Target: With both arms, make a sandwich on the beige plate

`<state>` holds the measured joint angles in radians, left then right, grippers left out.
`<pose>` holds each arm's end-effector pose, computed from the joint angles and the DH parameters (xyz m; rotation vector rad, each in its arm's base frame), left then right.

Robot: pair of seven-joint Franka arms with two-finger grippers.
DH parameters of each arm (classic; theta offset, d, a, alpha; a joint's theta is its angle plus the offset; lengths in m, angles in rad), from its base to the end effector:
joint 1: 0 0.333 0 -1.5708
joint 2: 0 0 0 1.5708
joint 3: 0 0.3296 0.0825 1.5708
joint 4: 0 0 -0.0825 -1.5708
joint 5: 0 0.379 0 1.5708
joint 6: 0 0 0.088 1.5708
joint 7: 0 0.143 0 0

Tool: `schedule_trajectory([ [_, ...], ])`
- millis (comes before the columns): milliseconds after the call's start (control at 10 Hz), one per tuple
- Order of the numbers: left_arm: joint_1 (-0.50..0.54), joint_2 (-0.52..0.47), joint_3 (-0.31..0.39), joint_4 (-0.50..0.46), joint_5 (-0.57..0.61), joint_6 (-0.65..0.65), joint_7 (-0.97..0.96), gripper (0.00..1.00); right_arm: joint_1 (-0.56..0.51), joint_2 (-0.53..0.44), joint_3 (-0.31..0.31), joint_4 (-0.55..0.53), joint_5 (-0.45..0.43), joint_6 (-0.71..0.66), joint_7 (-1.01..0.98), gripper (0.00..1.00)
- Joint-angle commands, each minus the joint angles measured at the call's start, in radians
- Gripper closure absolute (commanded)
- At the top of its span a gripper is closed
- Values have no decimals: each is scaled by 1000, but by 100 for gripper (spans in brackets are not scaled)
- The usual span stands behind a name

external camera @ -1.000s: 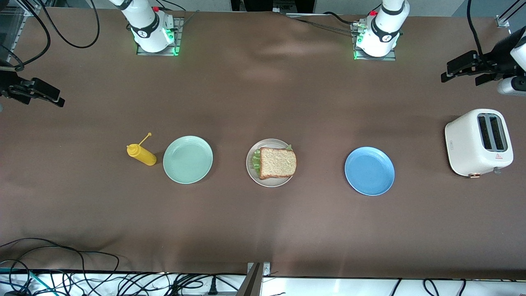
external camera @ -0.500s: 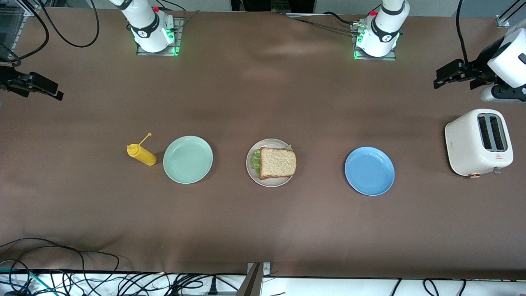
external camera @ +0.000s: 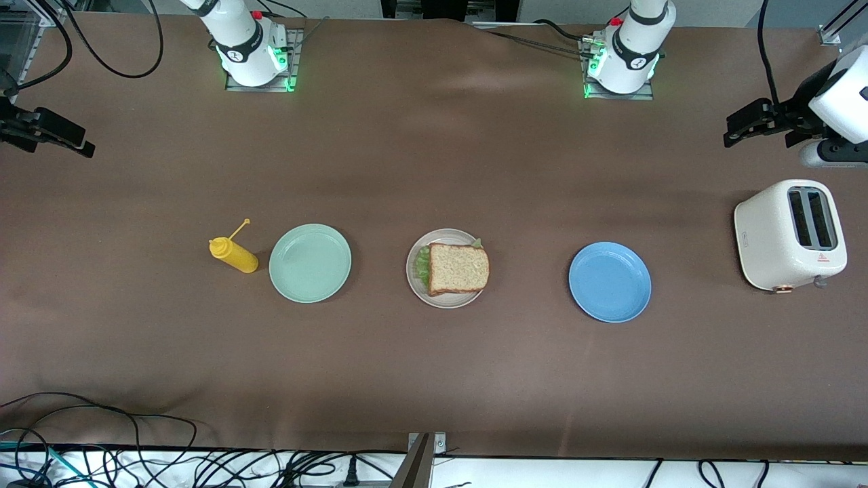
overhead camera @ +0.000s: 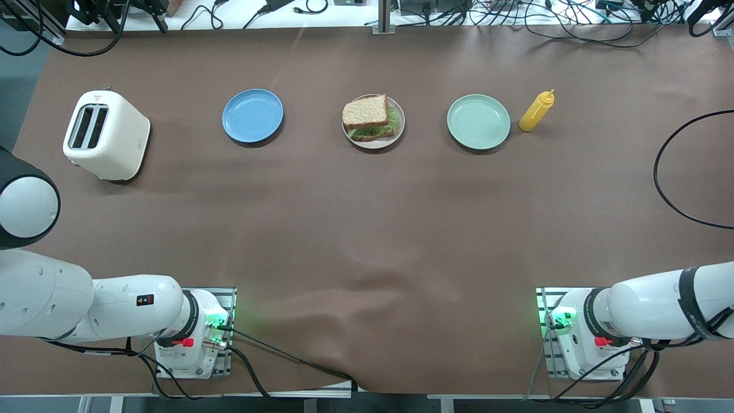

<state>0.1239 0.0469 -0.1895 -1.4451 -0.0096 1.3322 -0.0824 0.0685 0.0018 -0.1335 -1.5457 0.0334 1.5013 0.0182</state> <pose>0.5320 -0.0339 0.6157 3.1250 0.0231 -0.2503 0.5405 -0.0301 0.6069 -3.1040 0.1268 0.0705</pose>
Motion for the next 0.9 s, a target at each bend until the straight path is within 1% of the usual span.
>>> schedule_trajectory([
  [0,-65,-16,51,-6,30,5,-11,0,-1,-6,5,15,9,-21,-47,0],
  [100,-73,-18,65,-6,28,5,-10,0,-1,-6,-1,15,14,-19,-47,0],
  [200,-73,-27,64,-6,28,5,-10,0,-1,-6,-3,16,8,-15,-49,0],
  [400,-67,-28,55,6,19,5,-11,0,0,-5,6,16,-6,-7,-43,0],
  [600,-69,-29,29,9,20,5,-14,0,0,-6,5,16,-10,-12,-47,0],
  [800,-64,-30,30,9,17,5,-17,0,0,-6,3,16,-12,-13,-47,0],
])
